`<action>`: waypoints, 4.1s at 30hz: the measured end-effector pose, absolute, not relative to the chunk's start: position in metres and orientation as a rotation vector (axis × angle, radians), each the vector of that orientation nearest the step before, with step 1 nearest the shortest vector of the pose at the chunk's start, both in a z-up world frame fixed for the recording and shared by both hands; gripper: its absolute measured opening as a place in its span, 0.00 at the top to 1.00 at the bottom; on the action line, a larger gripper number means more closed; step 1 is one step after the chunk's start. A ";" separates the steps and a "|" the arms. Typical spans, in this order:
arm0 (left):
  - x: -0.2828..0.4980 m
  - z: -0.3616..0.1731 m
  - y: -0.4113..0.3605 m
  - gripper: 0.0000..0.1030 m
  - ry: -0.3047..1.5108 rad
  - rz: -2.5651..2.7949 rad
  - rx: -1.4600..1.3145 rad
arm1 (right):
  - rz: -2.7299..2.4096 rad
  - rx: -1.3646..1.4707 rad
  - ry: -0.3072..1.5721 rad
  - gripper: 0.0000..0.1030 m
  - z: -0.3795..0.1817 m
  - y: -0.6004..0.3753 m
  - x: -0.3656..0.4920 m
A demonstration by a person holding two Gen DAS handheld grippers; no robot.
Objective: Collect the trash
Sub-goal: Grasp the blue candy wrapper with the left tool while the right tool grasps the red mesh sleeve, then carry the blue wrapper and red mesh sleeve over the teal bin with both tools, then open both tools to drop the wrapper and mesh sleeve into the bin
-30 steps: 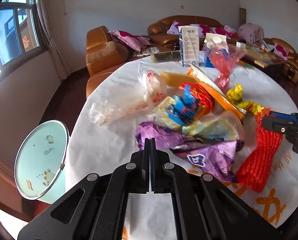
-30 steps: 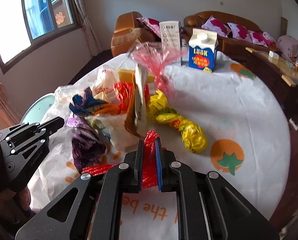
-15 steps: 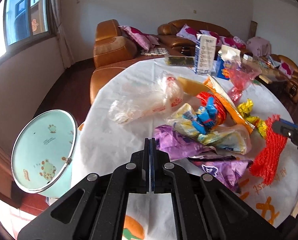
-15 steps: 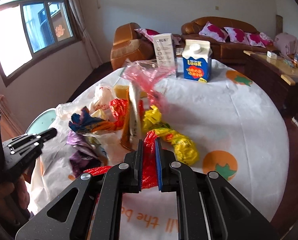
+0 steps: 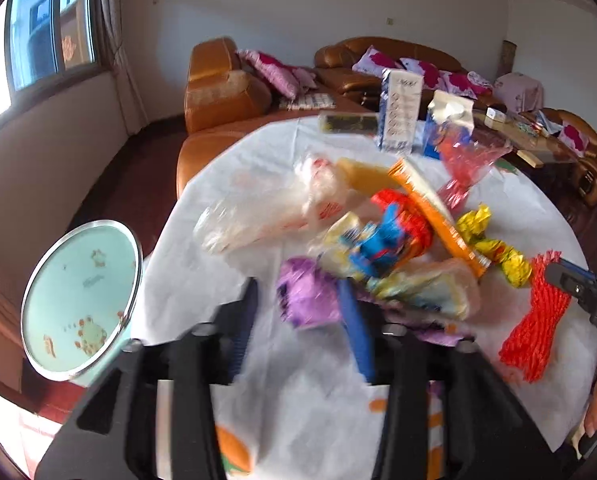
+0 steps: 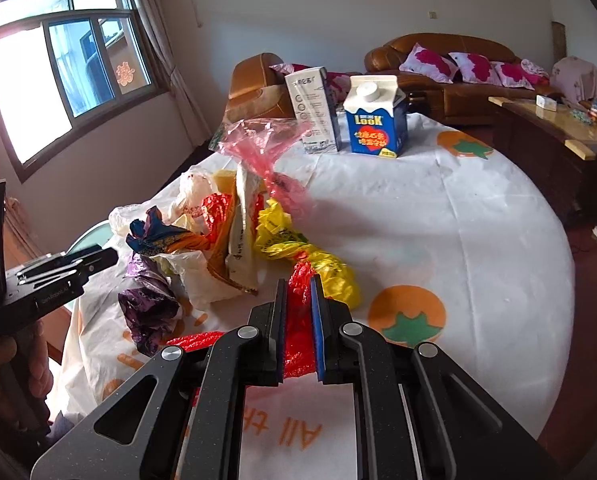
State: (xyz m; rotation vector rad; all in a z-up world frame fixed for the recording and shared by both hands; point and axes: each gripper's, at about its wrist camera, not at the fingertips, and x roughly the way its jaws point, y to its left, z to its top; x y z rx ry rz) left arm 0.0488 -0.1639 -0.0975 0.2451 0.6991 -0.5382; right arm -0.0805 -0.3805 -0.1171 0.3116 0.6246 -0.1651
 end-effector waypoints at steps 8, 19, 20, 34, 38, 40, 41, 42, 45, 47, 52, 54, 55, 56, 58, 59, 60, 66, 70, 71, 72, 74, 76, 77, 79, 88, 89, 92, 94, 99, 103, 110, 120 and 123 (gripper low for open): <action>0.047 -0.099 -0.201 0.44 0.678 -0.569 0.320 | -0.184 0.349 0.610 0.89 -0.122 -0.400 -0.090; 0.054 -0.104 -0.218 0.76 0.709 -0.624 0.351 | -0.196 0.367 0.578 0.89 -0.112 -0.408 -0.099; 0.053 -0.100 -0.216 0.76 0.700 -0.622 0.351 | -0.196 0.363 0.575 0.89 -0.110 -0.407 -0.099; 0.051 -0.053 -0.153 0.76 0.594 -0.527 0.312 | -0.144 0.335 0.515 0.89 -0.074 -0.381 -0.079; 0.059 -0.048 -0.130 0.76 0.592 -0.468 0.318 | -0.105 0.312 0.497 0.89 -0.060 -0.365 -0.058; 0.064 -0.046 -0.116 0.76 0.589 -0.435 0.317 | -0.085 0.304 0.493 0.89 -0.056 -0.357 -0.048; 0.066 -0.045 -0.108 0.76 0.587 -0.417 0.318 | -0.073 0.296 0.491 0.89 -0.053 -0.352 -0.041; 0.070 -0.044 -0.101 0.76 0.586 -0.405 0.317 | -0.063 0.288 0.490 0.89 -0.051 -0.346 -0.035; 0.075 -0.042 -0.083 0.76 0.585 -0.368 0.315 | -0.038 0.267 0.493 0.89 -0.048 -0.332 -0.020; 0.078 -0.041 -0.074 0.76 0.584 -0.346 0.318 | -0.021 0.249 0.494 0.89 -0.045 -0.320 -0.008; 0.089 -0.039 -0.051 0.76 0.585 -0.299 0.327 | 0.001 0.213 0.495 0.89 -0.042 -0.298 0.019; 0.092 -0.038 -0.045 0.76 0.589 -0.285 0.330 | 0.013 0.201 0.497 0.89 -0.038 -0.288 0.031; 0.094 -0.038 -0.041 0.76 0.589 -0.277 0.333 | 0.018 0.193 0.498 0.89 -0.037 -0.285 0.035; 0.096 -0.039 -0.038 0.76 0.590 -0.267 0.337 | 0.023 0.184 0.500 0.89 -0.035 -0.279 0.041; 0.099 -0.040 -0.028 0.76 0.595 -0.249 0.342 | 0.040 0.170 0.507 0.89 -0.033 -0.269 0.052; 0.101 -0.041 -0.024 0.76 0.597 -0.241 0.345 | 0.046 0.163 0.511 0.89 -0.033 -0.264 0.057; 0.103 -0.043 -0.019 0.76 0.602 -0.231 0.348 | 0.054 0.155 0.516 0.89 -0.033 -0.258 0.063; 0.114 -0.053 0.005 0.76 0.627 -0.187 0.355 | 0.094 0.110 0.551 0.89 -0.035 -0.226 0.099; 0.120 -0.058 0.021 0.76 0.642 -0.158 0.354 | 0.109 0.087 0.570 0.89 -0.037 -0.209 0.118; 0.121 -0.060 0.024 0.76 0.645 -0.152 0.353 | 0.113 0.083 0.576 0.89 -0.038 -0.204 0.123; 0.123 -0.061 0.028 0.76 0.650 -0.144 0.354 | 0.115 0.081 0.579 0.89 -0.038 -0.202 0.126; 0.127 -0.065 0.034 0.76 0.659 -0.130 0.358 | 0.118 0.070 0.588 0.89 -0.041 -0.193 0.136; 0.131 -0.070 0.043 0.76 0.669 -0.112 0.360 | 0.120 0.060 0.598 0.89 -0.043 -0.186 0.145; 0.132 -0.071 0.045 0.76 0.673 -0.107 0.362 | 0.120 0.054 0.603 0.89 -0.044 -0.182 0.150; 0.136 -0.076 0.051 0.76 0.686 -0.094 0.366 | 0.120 0.041 0.614 0.89 -0.047 -0.173 0.159; 0.149 -0.091 0.072 0.76 0.728 -0.051 0.374 | 0.135 -0.010 0.656 0.89 -0.059 -0.143 0.191; 0.150 -0.092 0.075 0.76 0.730 -0.048 0.372 | 0.136 -0.017 0.661 0.89 -0.061 -0.139 0.195; 0.152 -0.093 0.078 0.76 0.735 -0.040 0.373 | 0.140 -0.036 0.677 0.89 -0.068 -0.130 0.201; 0.153 -0.094 0.079 0.76 0.737 -0.038 0.371 | 0.143 -0.048 0.687 0.89 -0.072 -0.125 0.204; 0.154 -0.096 0.078 0.76 0.743 -0.038 0.371 | 0.148 -0.059 0.709 0.89 -0.082 -0.117 0.210; 0.156 -0.097 0.078 0.76 0.748 -0.040 0.368 | 0.156 -0.058 0.718 0.89 -0.087 -0.116 0.213; 0.158 -0.098 0.077 0.76 0.750 -0.042 0.367 | 0.169 -0.063 0.722 0.89 -0.088 -0.110 0.215; 0.157 -0.097 0.077 0.69 0.750 -0.045 0.361 | 0.208 -0.055 0.741 0.86 -0.089 -0.104 0.216; 0.156 -0.097 0.075 0.53 0.741 -0.048 0.353 | 0.224 -0.048 0.740 0.56 -0.090 -0.101 0.215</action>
